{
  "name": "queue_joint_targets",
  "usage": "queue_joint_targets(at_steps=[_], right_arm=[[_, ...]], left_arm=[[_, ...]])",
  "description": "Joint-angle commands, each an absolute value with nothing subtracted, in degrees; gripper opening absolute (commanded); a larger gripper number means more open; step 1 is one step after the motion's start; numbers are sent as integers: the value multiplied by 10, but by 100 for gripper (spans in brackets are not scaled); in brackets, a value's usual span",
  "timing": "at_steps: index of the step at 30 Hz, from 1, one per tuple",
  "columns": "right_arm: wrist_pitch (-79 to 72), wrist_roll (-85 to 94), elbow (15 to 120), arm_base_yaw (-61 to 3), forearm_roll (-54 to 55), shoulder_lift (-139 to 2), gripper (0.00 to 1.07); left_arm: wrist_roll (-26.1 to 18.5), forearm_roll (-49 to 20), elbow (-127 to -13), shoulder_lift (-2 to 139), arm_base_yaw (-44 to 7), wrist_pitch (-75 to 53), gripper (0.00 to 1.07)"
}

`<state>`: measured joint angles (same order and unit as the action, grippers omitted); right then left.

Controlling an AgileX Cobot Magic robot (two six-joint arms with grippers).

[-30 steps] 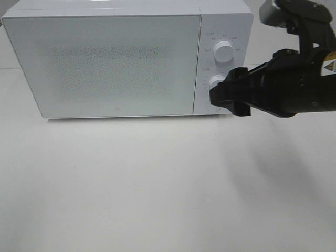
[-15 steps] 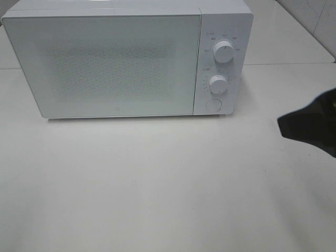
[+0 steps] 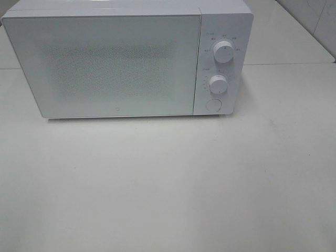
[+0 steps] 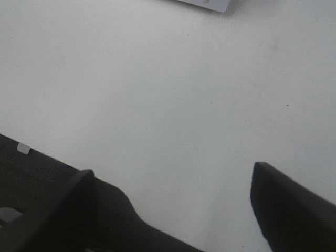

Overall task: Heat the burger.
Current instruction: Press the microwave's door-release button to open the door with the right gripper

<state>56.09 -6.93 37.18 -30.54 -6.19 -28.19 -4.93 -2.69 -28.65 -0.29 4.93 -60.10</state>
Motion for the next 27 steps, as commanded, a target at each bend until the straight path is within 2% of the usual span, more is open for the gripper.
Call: queue_joint_targets(at_steps=[1, 4, 5, 6, 8, 11, 16, 27], right_arm=[[572, -81, 372, -297, -80, -246, 76], [574, -88, 372, -268, -82, -213, 76], [574, -87, 372, -236, -82, -190, 76], [574, -87, 372, -236, -82, -190, 76], [571, -87, 370, -193, -82, -156, 76], [571, -87, 364, -170, -82, -135, 76], [570, -87, 319, -98, -77, -73, 76], [579, -87, 289, -38, -73, 19, 76]], left_arm=[[-49, -25, -285, -17, 49, -596, 98], [-49, -25, -285, -17, 49, -596, 98], [-49, -25, -285, -17, 49, -596, 98], [-49, -25, -285, -17, 49, -596, 98], [-49, -25, -285, -17, 49, -596, 98], [-49, -25, -285, -17, 49, -596, 98], [-49, -25, -285, -17, 49, -596, 98], [-49, -25, -285, -17, 49, -596, 98]])
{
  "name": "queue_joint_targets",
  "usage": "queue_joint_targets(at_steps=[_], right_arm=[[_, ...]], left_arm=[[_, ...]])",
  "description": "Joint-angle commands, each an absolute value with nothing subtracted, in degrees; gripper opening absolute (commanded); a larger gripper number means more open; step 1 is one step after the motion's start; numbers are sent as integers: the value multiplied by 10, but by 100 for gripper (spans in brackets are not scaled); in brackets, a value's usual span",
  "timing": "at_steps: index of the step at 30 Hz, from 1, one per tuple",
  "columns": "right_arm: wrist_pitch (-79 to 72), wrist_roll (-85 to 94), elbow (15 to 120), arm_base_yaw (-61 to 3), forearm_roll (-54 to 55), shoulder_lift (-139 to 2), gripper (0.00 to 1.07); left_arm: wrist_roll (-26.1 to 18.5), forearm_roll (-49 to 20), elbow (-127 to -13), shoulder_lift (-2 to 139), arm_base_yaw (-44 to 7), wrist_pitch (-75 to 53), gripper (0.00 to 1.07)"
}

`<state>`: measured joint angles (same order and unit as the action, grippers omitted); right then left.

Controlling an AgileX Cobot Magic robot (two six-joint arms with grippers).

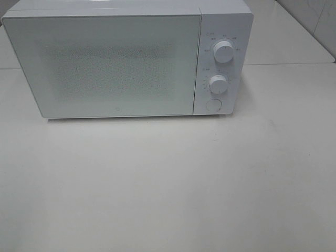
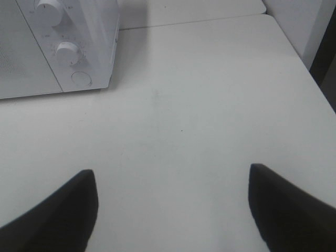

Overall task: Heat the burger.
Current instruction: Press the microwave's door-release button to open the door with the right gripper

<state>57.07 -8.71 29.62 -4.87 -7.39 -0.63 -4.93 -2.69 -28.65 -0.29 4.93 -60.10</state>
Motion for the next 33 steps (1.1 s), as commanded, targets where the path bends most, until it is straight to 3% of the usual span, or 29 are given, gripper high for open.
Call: queue_joint_targets(at_steps=[1, 24, 33], right_arm=[[579, -87, 289, -38, -73, 19, 76], [574, -73, 296, -36, -74, 16, 76], [471, -74, 315, -36, -77, -57, 76]], left_arm=[[-49, -25, -285, -17, 49, -596, 98], [-49, -26, -285, -14, 49, -596, 98], [-49, -26, -285, -14, 49, -596, 98]])
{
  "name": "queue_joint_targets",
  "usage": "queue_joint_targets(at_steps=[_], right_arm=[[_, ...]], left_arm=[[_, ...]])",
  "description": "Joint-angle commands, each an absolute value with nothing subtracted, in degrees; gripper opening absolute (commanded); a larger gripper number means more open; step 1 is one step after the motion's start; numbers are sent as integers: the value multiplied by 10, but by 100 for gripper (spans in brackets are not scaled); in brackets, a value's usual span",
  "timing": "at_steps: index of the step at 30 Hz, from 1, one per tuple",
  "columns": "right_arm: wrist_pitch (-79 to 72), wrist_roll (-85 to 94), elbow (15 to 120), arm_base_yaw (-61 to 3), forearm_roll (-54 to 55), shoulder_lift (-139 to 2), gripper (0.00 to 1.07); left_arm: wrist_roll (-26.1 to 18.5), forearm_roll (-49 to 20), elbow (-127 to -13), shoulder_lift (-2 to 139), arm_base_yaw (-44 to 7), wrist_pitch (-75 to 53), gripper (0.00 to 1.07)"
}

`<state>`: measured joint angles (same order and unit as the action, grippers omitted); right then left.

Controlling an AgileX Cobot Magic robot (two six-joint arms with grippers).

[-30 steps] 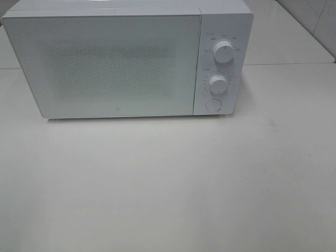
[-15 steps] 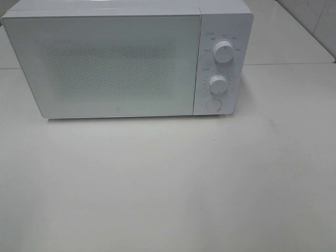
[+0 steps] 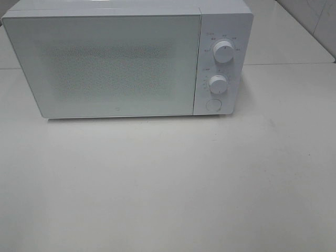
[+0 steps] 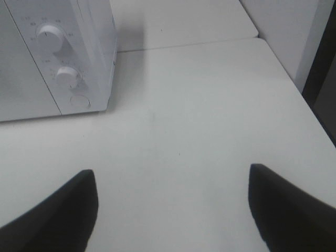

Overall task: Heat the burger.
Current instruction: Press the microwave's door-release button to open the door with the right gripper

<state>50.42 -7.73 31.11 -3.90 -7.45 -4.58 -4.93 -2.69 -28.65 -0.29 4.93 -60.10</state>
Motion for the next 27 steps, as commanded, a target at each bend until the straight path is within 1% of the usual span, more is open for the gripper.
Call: queue_joint_targets(at_steps=[1, 3, 8, 9, 13, 15, 18, 20, 27], right_arm=[[471, -74, 315, -36, -77, -57, 76], [406, -74, 314, -36, -77, -108, 76], [354, -73, 313, -36, -77, -163, 76], [323, -72, 313, -36, -77, -195, 76], [278, -72, 313, -36, -77, -242, 76], [231, -72, 313, -36, -77, -288, 76], [216, -72, 313, -36, -79, -305, 76], [155, -76, 313, -36, -81, -366, 76], [54, -87, 313, -36, -82, -460, 76]], left_arm=[[-49, -26, -285, -14, 49, -596, 98], [-49, -26, -285, -14, 49, -596, 98], [-49, -26, -285, -14, 49, -596, 98], [-49, -26, -285, -14, 49, -596, 98], [-49, -26, -285, -14, 49, -596, 98], [-49, -26, -285, -14, 49, -596, 98], [-49, -26, -285, -14, 49, -596, 98], [-49, -26, -285, -14, 49, -596, 98], [-49, -26, -285, -14, 49, -596, 98]])
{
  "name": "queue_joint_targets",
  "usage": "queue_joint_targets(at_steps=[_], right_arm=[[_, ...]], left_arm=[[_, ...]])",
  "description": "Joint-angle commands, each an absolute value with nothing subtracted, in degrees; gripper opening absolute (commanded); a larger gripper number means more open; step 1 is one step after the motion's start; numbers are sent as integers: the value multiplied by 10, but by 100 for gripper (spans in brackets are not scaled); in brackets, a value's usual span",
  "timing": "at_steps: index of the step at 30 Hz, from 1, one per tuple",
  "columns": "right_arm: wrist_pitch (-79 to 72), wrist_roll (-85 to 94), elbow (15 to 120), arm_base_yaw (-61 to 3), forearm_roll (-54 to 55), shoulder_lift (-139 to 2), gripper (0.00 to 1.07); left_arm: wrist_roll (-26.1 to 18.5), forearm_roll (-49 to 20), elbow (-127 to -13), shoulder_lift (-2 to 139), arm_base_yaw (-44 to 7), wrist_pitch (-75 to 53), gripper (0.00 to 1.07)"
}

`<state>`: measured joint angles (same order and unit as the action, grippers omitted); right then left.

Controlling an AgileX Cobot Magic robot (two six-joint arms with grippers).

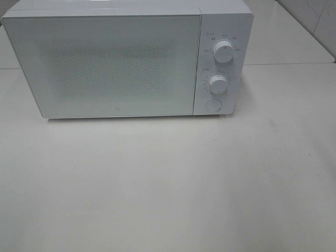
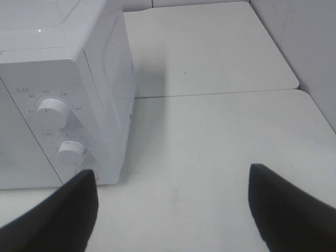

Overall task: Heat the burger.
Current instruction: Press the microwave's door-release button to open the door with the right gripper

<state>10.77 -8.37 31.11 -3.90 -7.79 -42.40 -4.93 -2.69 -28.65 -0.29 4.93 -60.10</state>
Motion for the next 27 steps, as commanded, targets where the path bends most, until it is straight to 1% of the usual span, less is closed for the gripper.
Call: queue_joint_targets(at_steps=[1, 5, 6, 7, 8, 9, 10, 11, 12, 13, 14, 15, 16, 17, 18, 19, 20, 21, 22, 25, 27], right_arm=[[12, -87, 313, -36, -85, -494, 76], [-46, -88, 313, -36, -107, -541, 73], [-78, -89, 313, -36, -121, -570, 69], [-78, -89, 313, -36, -121, -570, 69], [-109, -96, 313, -36, -124, -600, 67], [-124, -103, 313, -36, -124, -614, 61], [-124, -103, 313, -36, -124, -614, 61], [-147, -107, 313, -36, -124, -639, 53], [-147, -107, 313, -36, -124, -639, 53], [-155, -107, 313, -36, -124, -649, 49], [-175, -107, 313, -36, -124, -671, 39], [-175, -107, 313, -36, -124, -671, 39], [-194, -111, 313, -36, -124, -690, 30], [-201, -119, 313, -36, -122, -700, 25], [-201, -119, 313, -36, -122, -700, 25], [-215, -143, 313, -36, -122, -713, 15], [-215, -143, 313, -36, -122, -713, 15], [-225, -166, 313, -36, -122, -729, 7], [-231, -180, 312, -36, -122, -739, 2], [-246, -207, 307, -38, -122, -755, 0], [-295, -262, 289, -54, -120, -780, 0]], left_arm=[[-49, -26, -285, -14, 49, -596, 98], [-49, -26, -285, -14, 49, -596, 98], [-49, -26, -285, -14, 49, -596, 98], [-49, -26, -285, -14, 49, -596, 98], [-49, -26, -285, -14, 49, -596, 98], [-49, -26, -285, -14, 49, -596, 98], [-49, -26, -285, -14, 49, -596, 98], [-49, -26, -285, -14, 49, -596, 98], [-49, -26, -285, -14, 49, -596, 98], [-49, -26, -285, -14, 49, -596, 98], [-49, -26, -285, -14, 49, -596, 98], [-49, -26, -285, -14, 49, -596, 98], [-49, -26, -285, -14, 49, -596, 98], [-49, -26, -285, -14, 49, -596, 98], [-49, -26, -285, -14, 49, -596, 98], [-49, -26, -285, -14, 49, -596, 98], [-49, -26, -285, -14, 49, -596, 98], [-49, -26, -285, -14, 49, -596, 98], [-49, -26, -285, -14, 49, -596, 98], [-49, -26, -285, -14, 49, -596, 98], [-49, -26, -285, -14, 49, -596, 98]])
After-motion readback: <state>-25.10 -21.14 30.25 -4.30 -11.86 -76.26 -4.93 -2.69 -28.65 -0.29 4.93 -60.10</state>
